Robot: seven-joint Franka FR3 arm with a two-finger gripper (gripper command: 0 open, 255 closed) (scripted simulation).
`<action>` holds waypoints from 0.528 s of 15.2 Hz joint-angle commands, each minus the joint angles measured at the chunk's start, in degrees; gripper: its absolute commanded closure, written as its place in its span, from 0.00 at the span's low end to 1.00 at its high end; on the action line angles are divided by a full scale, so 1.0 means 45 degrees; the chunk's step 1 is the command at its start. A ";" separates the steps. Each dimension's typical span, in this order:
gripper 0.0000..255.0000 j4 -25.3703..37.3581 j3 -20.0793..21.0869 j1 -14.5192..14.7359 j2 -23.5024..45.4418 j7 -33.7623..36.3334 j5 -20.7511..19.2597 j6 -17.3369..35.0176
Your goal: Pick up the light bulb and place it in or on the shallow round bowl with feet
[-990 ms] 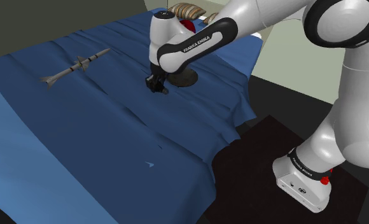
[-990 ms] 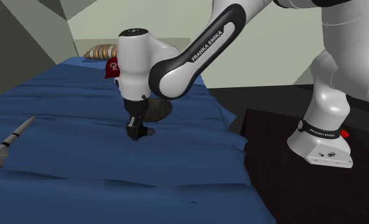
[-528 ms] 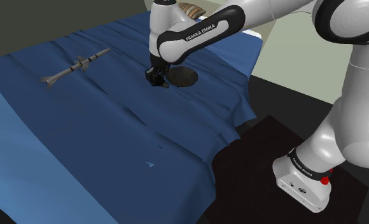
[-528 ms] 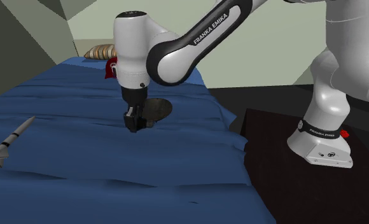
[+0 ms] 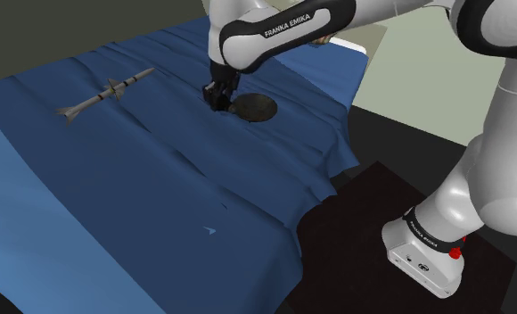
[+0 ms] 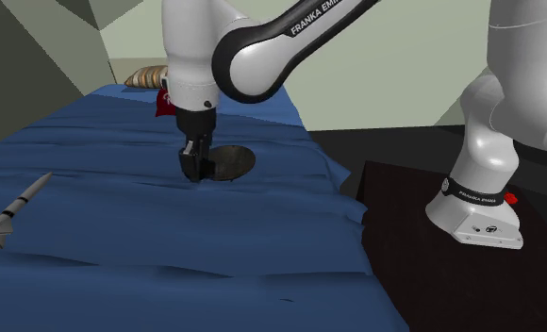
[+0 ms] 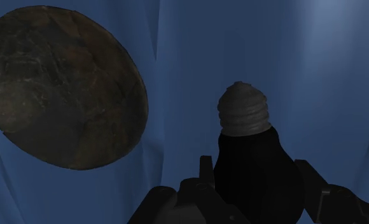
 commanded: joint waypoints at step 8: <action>1.00 -0.0228 -0.0375 -0.1653 -0.0298 -0.2327 0.0590 0.0086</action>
